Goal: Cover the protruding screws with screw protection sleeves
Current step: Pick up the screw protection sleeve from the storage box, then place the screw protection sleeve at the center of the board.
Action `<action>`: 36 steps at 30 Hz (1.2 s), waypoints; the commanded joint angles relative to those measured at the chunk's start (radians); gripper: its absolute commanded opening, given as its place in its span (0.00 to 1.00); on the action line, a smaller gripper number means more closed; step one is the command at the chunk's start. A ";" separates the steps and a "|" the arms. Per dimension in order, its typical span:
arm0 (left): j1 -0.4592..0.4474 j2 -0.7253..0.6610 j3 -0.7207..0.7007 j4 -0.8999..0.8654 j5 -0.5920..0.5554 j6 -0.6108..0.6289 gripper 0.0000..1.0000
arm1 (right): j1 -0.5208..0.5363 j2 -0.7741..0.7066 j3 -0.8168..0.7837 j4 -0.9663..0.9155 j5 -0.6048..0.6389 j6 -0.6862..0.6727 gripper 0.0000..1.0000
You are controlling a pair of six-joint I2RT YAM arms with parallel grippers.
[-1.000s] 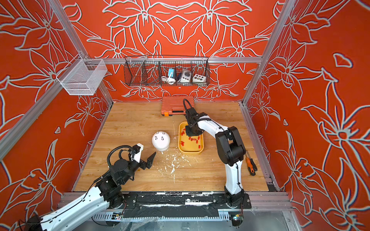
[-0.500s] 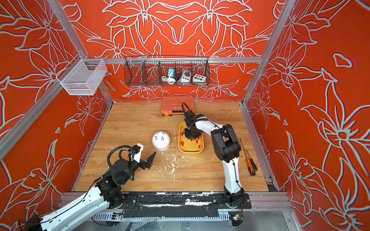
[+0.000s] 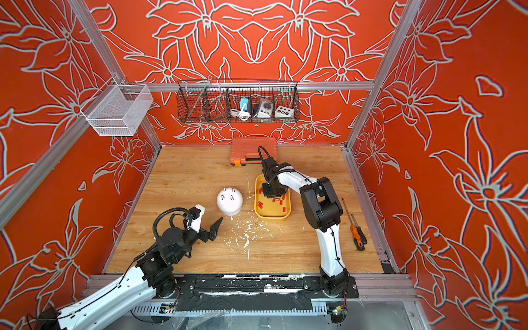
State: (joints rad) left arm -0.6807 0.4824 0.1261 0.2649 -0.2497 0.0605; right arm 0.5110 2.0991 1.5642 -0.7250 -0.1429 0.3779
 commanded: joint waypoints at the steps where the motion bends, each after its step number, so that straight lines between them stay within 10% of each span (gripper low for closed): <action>1: -0.003 -0.005 0.020 0.018 0.003 0.013 0.95 | 0.006 0.034 0.018 -0.020 0.005 0.001 0.25; 19: -0.003 -0.009 0.020 0.011 0.013 0.016 0.95 | 0.024 -0.282 -0.148 0.116 -0.032 -0.057 0.00; 31: -0.003 -0.181 -0.018 0.002 0.403 0.090 0.91 | 0.039 -0.905 -0.736 0.661 -0.873 -0.217 0.00; 36: -0.003 -0.288 -0.030 -0.031 0.472 0.094 0.87 | 0.106 -1.094 -0.853 0.679 -0.757 -0.283 0.00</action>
State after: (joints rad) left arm -0.6811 0.2390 0.1074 0.2447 0.1333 0.1310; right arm 0.5911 1.0695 0.7258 -0.1249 -0.8829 0.1616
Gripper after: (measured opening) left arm 0.875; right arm 0.063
